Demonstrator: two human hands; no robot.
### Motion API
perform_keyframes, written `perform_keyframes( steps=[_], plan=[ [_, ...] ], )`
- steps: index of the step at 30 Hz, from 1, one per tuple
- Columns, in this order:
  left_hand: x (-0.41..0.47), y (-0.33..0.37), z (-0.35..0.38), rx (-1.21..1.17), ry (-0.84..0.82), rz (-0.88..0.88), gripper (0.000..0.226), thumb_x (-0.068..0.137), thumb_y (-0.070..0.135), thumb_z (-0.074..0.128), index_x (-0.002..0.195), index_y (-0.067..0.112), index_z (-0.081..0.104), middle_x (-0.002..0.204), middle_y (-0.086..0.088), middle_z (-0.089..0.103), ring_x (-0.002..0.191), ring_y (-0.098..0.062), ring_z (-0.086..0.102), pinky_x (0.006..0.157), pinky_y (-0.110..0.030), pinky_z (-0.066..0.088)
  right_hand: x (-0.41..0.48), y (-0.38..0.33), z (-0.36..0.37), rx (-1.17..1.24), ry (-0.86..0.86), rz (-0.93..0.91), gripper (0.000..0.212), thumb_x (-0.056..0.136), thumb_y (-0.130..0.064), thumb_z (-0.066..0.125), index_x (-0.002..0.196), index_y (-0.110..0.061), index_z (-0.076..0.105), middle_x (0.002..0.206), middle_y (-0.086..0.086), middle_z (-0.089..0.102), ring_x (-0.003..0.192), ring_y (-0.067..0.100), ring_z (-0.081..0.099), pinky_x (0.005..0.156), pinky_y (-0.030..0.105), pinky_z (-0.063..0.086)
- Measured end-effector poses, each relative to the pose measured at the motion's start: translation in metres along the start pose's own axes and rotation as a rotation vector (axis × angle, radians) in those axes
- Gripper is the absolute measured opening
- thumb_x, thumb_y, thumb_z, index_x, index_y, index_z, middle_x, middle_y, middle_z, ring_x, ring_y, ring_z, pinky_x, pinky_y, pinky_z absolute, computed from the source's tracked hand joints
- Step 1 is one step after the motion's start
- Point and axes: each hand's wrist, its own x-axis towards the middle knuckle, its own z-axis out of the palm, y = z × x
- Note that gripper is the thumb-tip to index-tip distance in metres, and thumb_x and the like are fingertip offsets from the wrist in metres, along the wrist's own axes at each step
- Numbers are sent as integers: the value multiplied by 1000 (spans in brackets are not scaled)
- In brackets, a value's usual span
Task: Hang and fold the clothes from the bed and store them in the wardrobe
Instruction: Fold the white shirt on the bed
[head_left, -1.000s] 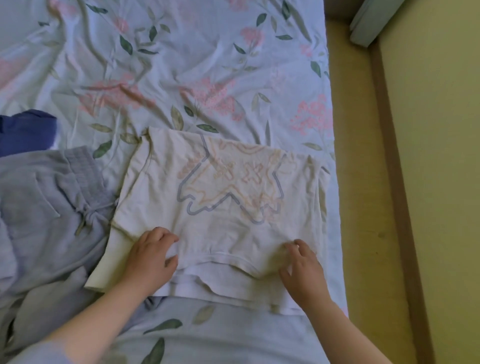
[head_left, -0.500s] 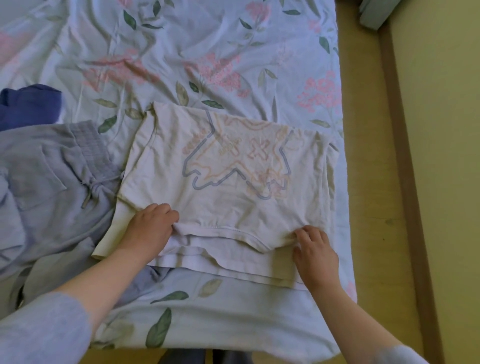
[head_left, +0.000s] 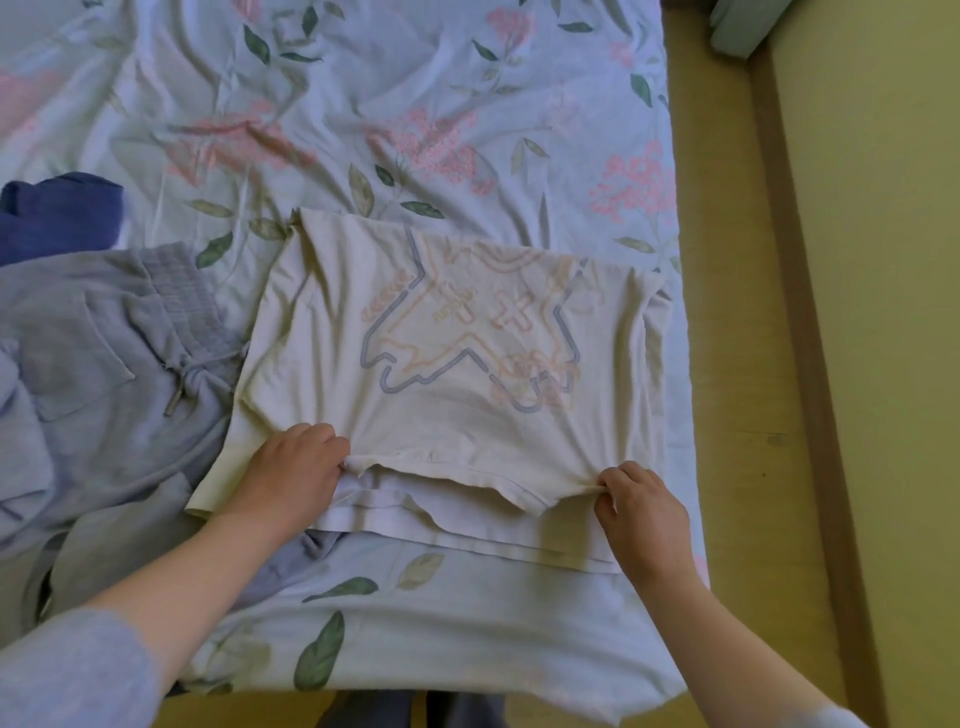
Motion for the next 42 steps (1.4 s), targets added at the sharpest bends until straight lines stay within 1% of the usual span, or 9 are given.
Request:
perform_keyframes(
  steps=[11,15,20,24,27,31,34,37,42],
  plan=[
    [2,-19,-10,-240,412,-163,36,79,17,49,106,-3,63,110,-21,59,103,-37,49,92,-46,38,20,-8,0,448,124,379,50,92,-9,49,142,-6,40,142,13,42,126,32,45,97,44,45],
    [30,-37,-17,-358,240,-421,40,91,13,62,123,-7,51,126,-30,50,115,-46,47,95,-50,38,47,-6,-6,487,70,650,36,92,-24,53,117,1,53,117,20,55,109,39,52,91,50,48],
    [41,-43,-19,-498,122,-583,33,93,28,60,98,-5,56,105,-24,59,97,-40,56,72,-39,40,49,-4,-3,650,39,788,28,89,-32,57,87,-4,58,93,16,63,78,28,57,71,40,48],
    [34,-42,-15,-1027,235,-730,21,89,25,68,81,7,61,85,-10,66,86,-32,63,64,-31,42,36,-3,-2,1149,173,882,22,91,-31,64,94,-9,63,96,9,65,85,24,59,76,38,48],
    [33,-43,-16,-1809,322,-879,28,90,10,62,118,6,64,115,-13,67,99,-24,65,74,-33,51,31,-5,-3,1554,170,1010,15,89,-30,69,96,-19,63,105,4,66,95,22,64,79,37,54],
    [29,-41,-4,-1998,195,-1063,41,99,17,51,139,6,47,133,-12,57,120,-28,55,84,-41,48,33,-11,2,1639,174,1131,45,85,-33,73,124,-15,59,116,4,64,95,21,63,80,35,54],
    [25,-38,5,-2008,179,-1223,40,101,24,48,139,10,45,137,-12,54,126,-26,51,97,-43,43,35,-14,4,1752,140,1122,61,85,-33,74,138,-14,51,127,7,61,111,26,60,97,40,50],
    [18,-34,7,-2101,159,-1144,24,96,25,57,116,11,60,118,-7,65,103,-21,62,85,-37,48,31,-17,7,1934,22,1015,56,86,-28,71,137,-14,53,130,9,62,118,26,59,105,43,44],
    [3,-29,5,-2150,-89,-1007,34,78,23,69,110,14,63,106,-7,74,101,-19,67,79,-37,51,33,-17,4,1926,-126,833,45,86,-19,68,130,-16,59,123,6,68,114,24,64,91,38,51]
  ],
)
